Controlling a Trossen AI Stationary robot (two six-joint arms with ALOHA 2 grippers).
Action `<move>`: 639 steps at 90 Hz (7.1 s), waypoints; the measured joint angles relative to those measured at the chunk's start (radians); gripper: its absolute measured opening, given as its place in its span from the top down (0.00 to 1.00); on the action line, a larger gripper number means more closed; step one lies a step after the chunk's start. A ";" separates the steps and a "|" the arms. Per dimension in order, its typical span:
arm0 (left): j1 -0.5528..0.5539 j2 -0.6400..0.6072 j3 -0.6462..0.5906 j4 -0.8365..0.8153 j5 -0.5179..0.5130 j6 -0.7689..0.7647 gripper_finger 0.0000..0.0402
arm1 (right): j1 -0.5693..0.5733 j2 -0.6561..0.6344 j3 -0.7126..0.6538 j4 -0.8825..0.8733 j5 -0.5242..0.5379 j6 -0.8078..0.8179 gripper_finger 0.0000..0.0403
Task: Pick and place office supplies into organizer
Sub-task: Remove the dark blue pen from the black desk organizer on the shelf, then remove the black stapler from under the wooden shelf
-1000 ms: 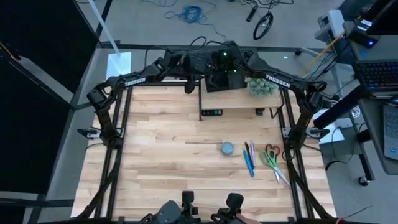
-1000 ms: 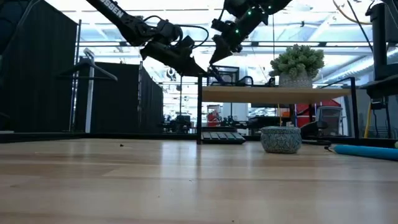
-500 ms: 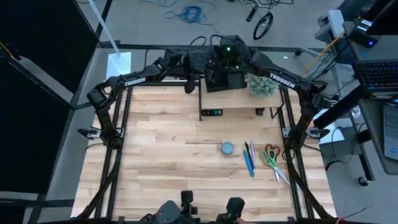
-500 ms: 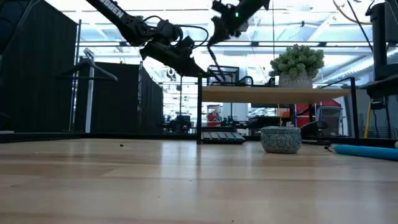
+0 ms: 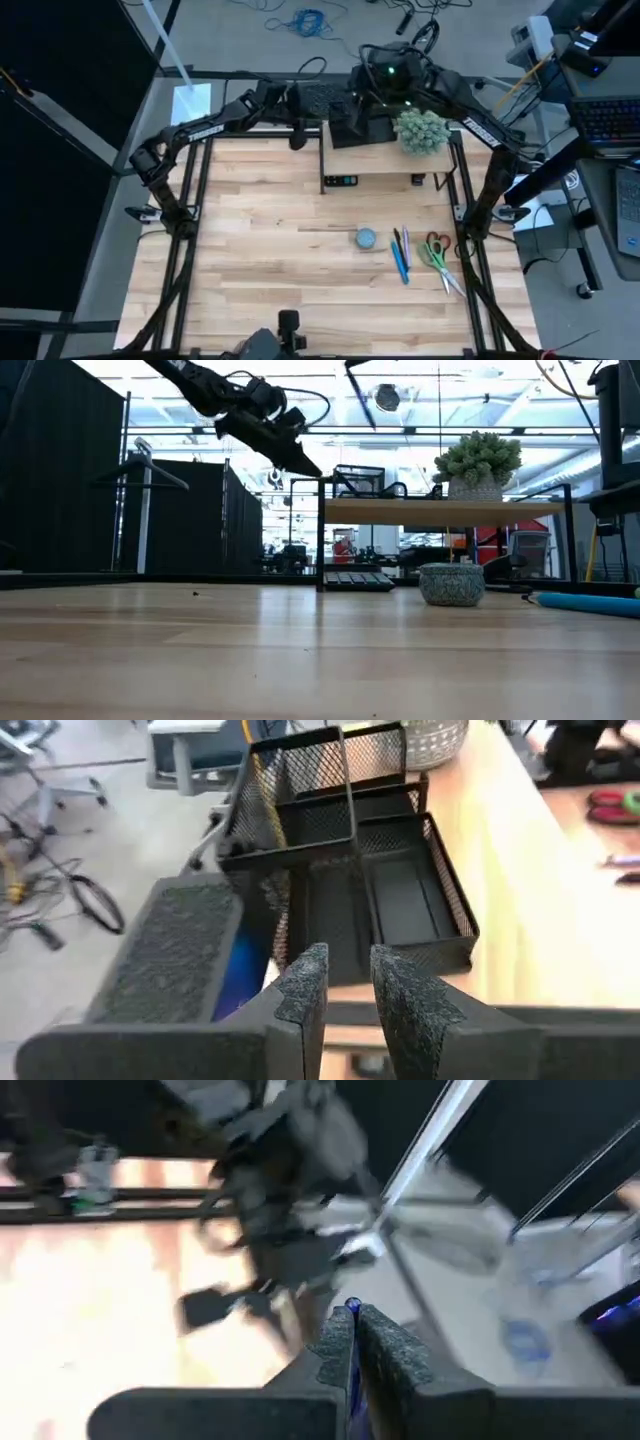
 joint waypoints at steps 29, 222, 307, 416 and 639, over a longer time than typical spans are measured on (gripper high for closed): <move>0.000 -0.092 0.000 -0.128 -0.037 0.019 0.82 | 0.179 -0.003 -0.015 -0.391 0.121 0.284 1.00; -0.097 -0.124 -0.026 -0.484 -0.112 0.050 0.82 | 0.364 0.162 -1.195 0.703 0.084 0.628 0.61; -0.097 -0.124 -0.026 -0.469 -0.147 0.050 0.82 | 0.362 0.070 -1.117 0.566 0.069 0.650 0.99; -0.098 -0.124 -0.026 -0.463 -0.150 0.043 0.82 | 0.328 0.243 -1.100 0.665 0.061 0.635 0.92; -0.140 -0.124 -0.026 -0.403 -0.168 0.017 0.82 | 0.890 -0.135 -1.159 0.067 0.250 1.911 0.62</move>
